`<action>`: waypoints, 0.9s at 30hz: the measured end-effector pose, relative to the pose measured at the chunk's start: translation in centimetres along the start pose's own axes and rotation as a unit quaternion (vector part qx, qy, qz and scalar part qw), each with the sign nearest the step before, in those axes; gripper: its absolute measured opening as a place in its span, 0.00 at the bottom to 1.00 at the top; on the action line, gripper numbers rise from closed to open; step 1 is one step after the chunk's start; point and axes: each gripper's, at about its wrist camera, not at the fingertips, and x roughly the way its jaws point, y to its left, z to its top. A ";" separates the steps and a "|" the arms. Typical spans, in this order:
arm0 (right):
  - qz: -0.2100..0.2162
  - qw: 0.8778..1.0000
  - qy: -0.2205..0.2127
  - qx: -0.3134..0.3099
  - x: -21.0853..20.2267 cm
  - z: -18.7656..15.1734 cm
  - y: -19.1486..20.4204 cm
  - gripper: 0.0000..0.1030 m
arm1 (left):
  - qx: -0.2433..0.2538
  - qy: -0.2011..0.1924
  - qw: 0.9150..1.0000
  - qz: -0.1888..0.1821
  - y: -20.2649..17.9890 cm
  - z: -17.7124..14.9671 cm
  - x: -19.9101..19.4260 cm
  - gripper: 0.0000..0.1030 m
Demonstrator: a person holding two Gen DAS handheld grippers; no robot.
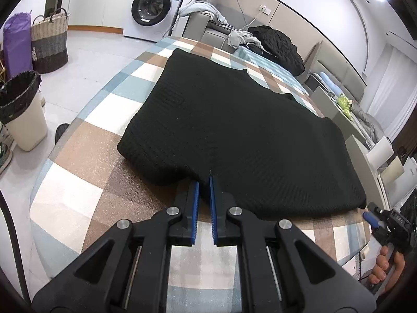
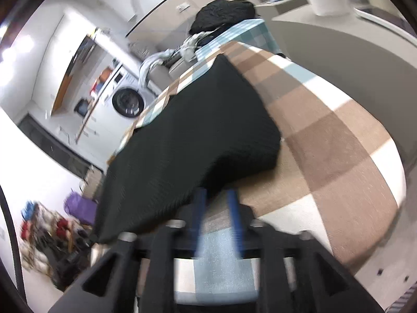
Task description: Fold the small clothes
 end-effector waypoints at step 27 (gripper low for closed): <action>-0.063 0.997 -0.039 0.003 5.4 3.2 0.3 0.18 | -0.005 -0.014 1.000 0.011 0.4 -0.3 0.6 0.03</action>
